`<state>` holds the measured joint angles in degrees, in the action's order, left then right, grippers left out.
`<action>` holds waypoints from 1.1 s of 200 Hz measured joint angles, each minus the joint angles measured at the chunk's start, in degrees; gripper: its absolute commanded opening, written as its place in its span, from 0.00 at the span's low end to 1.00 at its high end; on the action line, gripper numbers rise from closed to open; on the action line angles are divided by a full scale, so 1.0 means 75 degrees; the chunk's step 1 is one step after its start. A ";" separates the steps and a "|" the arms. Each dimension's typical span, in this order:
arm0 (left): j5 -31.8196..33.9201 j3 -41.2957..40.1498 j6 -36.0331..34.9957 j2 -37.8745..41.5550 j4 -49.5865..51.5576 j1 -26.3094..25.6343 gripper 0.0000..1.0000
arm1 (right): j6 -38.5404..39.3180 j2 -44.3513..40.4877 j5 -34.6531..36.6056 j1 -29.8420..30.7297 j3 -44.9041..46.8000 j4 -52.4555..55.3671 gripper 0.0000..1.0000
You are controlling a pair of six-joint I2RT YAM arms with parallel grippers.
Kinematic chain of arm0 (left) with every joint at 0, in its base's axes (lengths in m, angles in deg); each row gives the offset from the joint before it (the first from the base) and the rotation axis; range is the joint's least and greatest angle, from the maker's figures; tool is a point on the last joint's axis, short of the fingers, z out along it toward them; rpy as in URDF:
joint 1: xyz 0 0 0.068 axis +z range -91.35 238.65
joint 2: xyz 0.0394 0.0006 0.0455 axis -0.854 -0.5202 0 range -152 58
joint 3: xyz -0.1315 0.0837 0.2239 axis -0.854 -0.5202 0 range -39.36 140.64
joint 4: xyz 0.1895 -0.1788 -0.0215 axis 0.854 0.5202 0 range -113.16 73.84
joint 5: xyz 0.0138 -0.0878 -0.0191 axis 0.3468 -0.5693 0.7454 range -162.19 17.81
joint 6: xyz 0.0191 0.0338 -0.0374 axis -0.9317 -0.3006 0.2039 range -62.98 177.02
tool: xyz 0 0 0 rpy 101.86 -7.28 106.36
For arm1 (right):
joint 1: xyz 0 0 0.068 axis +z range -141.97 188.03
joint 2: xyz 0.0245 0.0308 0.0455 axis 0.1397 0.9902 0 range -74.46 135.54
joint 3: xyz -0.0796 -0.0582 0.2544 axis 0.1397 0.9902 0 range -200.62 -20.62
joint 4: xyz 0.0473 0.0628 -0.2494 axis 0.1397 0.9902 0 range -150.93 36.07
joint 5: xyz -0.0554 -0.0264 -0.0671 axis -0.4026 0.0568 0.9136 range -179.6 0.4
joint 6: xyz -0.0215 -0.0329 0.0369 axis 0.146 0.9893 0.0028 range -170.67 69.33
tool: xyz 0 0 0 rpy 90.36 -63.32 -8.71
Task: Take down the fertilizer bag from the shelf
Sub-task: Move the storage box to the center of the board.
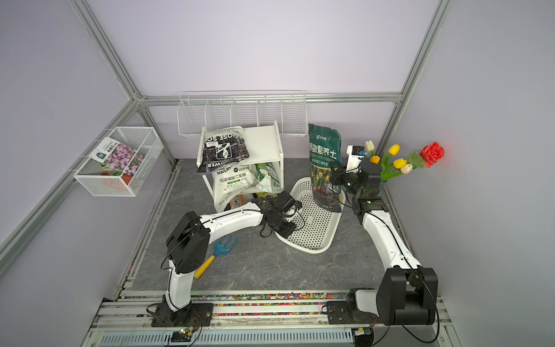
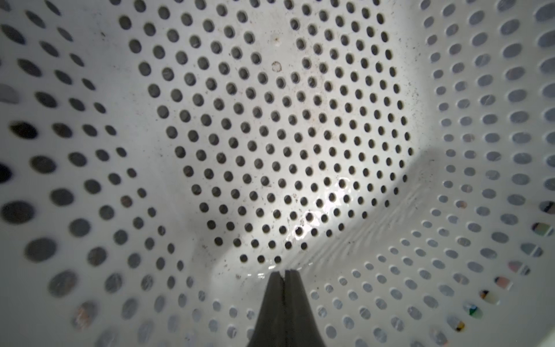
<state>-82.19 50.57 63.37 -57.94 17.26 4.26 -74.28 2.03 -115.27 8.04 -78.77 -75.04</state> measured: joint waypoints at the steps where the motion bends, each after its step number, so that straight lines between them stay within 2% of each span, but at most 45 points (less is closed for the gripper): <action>1: 0.0009 0.0000 -0.0003 0.0015 0.0003 0.0000 0.00 | -0.0009 0.0029 -0.0023 0.0000 0.0009 -0.0029 0.00; 91: 0.0073 0.0772 0.0070 0.0347 -0.0055 0.0000 0.00 | -0.0659 0.1754 -0.1148 -0.0044 0.0044 -0.2512 0.00; 132: -0.0052 -0.0061 0.0262 0.0501 -0.0114 0.0000 0.00 | -0.1244 0.2326 -0.1824 -0.0058 0.0099 -0.3611 0.00; 158: -0.0064 -0.0667 0.0353 0.0737 -0.0137 0.0000 0.00 | -0.1096 0.2337 -0.2049 -0.0073 0.0248 -0.3847 0.00; 208: 0.0015 -0.0988 0.0405 0.1119 -0.0137 0.0000 0.00 | -0.1023 0.2766 -0.2378 -0.0545 0.0828 -0.4695 0.00; 220: 0.0052 -0.0997 0.0405 0.1128 -0.0140 0.0000 0.00 | -0.1005 0.2809 -0.2390 -0.0729 0.0845 -0.4797 0.07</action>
<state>-81.79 43.10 66.41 -49.48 16.21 4.26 -81.82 23.10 -133.20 2.58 -72.43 -111.01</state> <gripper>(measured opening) 0.041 0.064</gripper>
